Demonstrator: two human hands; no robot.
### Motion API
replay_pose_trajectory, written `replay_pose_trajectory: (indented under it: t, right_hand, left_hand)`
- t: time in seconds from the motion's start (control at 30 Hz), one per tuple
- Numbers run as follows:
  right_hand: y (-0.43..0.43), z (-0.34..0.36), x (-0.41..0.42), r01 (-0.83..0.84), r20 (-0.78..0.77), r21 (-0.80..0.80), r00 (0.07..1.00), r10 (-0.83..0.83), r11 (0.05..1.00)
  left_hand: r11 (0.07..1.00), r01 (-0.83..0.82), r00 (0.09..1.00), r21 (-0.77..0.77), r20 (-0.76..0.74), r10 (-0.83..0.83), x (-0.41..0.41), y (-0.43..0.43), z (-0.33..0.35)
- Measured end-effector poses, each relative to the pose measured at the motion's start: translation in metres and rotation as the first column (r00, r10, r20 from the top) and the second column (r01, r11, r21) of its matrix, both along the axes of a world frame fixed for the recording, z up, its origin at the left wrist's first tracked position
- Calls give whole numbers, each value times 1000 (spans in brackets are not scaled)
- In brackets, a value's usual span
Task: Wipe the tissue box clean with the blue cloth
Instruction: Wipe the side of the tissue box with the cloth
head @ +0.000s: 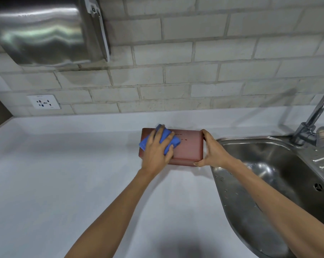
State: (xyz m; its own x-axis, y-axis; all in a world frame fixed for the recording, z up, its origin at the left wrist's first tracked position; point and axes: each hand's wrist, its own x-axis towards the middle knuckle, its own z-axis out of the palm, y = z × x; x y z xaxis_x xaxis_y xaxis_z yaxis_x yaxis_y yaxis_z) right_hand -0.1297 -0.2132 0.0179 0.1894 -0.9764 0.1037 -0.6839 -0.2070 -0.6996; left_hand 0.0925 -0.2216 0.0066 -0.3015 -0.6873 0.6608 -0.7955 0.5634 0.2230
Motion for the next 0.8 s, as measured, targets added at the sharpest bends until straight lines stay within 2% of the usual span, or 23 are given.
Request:
replay_pose_trajectory:
  t: [0.1,0.2,0.3,0.37,0.43,0.57,0.7,0.8]
  right_hand:
    - [0,0,-1,-3,-4,-12,1000,3,1000]
    - [2,3,0,-20,15,-8,1000,21,1000]
    - [3,2,0,-16,29,5,999,15,1000]
    - [1,0,1,-9,19,9,1000,8,1000]
    - [1,-2,2,1,3,10,1000,-2,1000]
    - [1,-2,4,21,-4,-7,1000,-21,1000]
    - [4,-1,3,3,10,-28,1000,-3,1000]
    - [4,0,4,-3,26,-9,1000,3,1000]
  left_hand:
    - [995,103,990,1,96,-103,-5,18,-16]
    - [981,187,966,-46,191,-175,26,23,-25]
    - [996,91,993,-19,83,-89,46,16,-19]
    - [1000,-25,999,13,-25,25,36,7,-7]
    - [996,-80,995,44,-64,82,14,-1,5]
    - [1000,8,1000,21,-3,-8,-21,7,-3]
    - [987,159,982,-7,103,-158,5,32,-26]
    - [998,55,998,18,14,-56,23,28,-23]
